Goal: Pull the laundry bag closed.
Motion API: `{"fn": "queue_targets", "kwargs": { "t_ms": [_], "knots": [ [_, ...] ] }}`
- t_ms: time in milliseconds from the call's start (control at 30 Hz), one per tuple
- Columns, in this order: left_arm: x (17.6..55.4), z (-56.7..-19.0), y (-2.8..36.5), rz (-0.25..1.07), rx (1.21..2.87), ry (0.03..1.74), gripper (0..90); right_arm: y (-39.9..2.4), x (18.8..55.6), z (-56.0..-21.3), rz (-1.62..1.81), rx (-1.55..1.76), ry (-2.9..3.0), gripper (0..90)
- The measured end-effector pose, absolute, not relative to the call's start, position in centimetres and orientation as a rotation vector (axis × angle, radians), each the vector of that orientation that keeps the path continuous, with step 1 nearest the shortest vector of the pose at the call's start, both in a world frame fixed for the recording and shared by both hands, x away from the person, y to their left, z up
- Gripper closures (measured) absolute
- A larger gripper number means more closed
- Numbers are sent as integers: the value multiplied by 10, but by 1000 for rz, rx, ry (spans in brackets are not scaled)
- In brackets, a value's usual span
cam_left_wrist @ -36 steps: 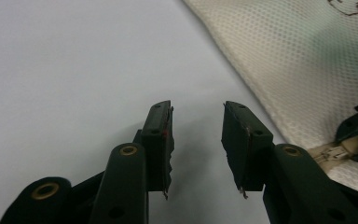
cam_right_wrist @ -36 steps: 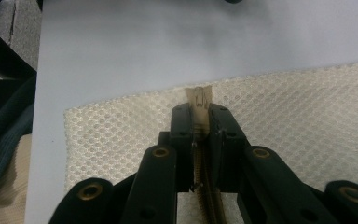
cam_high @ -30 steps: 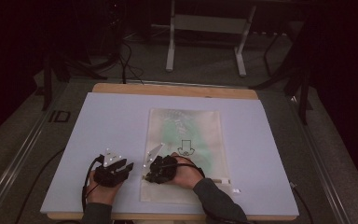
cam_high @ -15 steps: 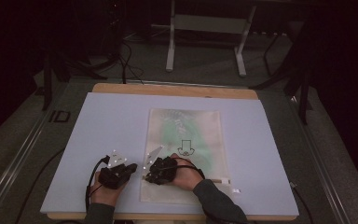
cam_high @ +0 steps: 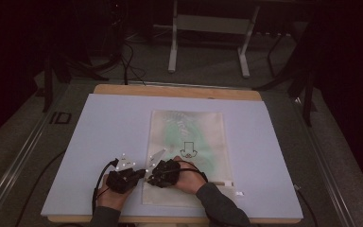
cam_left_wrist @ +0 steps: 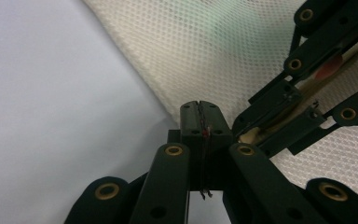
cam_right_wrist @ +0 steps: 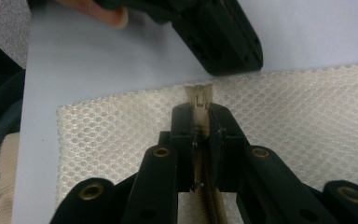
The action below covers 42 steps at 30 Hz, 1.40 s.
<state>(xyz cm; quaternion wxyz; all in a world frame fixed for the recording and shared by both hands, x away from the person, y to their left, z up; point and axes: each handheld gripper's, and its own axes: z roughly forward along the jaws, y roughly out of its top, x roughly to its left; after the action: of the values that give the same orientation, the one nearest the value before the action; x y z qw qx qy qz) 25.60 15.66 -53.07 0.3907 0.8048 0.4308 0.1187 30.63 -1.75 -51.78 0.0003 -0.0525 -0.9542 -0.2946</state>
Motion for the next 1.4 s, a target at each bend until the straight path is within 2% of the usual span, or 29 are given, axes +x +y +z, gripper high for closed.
{"fn": "queue_targets", "kwargs": {
  "t_ms": [1400],
  "knots": [
    [259, -535, 147, 314, 2086, 1113, 893, -17, 303, -513, -878, -88, -3061, 822]
  ]
}}
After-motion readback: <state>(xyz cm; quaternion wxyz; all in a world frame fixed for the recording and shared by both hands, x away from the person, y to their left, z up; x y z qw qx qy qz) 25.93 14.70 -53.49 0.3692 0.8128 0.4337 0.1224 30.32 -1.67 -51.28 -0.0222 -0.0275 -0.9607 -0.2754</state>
